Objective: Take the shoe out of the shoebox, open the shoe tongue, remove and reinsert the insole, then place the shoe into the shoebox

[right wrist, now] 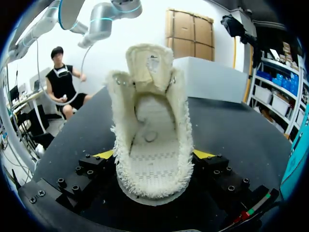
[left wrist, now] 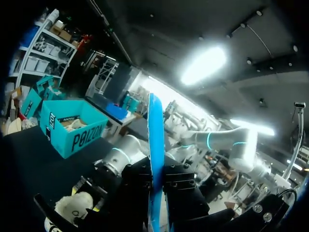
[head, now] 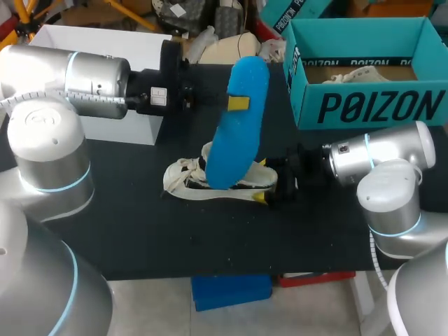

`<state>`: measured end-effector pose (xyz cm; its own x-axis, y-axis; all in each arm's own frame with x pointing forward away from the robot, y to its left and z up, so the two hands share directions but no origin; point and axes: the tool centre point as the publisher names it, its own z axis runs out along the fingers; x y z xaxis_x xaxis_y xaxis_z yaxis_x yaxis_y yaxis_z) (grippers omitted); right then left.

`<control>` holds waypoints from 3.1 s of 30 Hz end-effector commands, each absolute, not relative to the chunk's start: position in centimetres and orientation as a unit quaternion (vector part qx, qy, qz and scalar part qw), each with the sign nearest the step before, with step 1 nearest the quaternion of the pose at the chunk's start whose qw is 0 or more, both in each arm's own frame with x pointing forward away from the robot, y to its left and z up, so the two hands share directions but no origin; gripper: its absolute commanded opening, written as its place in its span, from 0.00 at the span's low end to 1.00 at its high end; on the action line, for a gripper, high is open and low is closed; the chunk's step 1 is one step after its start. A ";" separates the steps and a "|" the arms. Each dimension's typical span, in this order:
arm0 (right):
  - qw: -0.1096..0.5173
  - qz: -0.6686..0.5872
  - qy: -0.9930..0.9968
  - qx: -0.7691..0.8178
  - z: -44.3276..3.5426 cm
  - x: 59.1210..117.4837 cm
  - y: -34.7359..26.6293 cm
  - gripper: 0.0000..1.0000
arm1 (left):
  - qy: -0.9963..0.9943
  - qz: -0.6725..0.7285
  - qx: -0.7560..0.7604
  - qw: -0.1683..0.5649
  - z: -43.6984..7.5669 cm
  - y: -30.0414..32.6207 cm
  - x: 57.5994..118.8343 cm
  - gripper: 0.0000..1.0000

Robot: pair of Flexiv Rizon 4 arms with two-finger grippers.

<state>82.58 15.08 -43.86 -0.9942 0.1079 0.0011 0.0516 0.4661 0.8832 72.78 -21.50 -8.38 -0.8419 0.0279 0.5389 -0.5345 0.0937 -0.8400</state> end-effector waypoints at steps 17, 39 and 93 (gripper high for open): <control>0.027 0.514 0.856 0.047 -44.2 82.5 15.2 0.00 | -0.659 0.696 0.178 0.225 3.7 -20.3 64.1 0.00; 0.042 0.451 0.887 0.089 -43.0 82.2 11.6 1.00 | -0.642 0.712 0.166 0.230 6.5 -19.6 62.5 0.00; 0.021 -0.271 0.962 0.032 -38.8 82.7 12.2 1.00 | -0.642 0.712 0.166 0.230 6.5 -19.6 62.5 0.00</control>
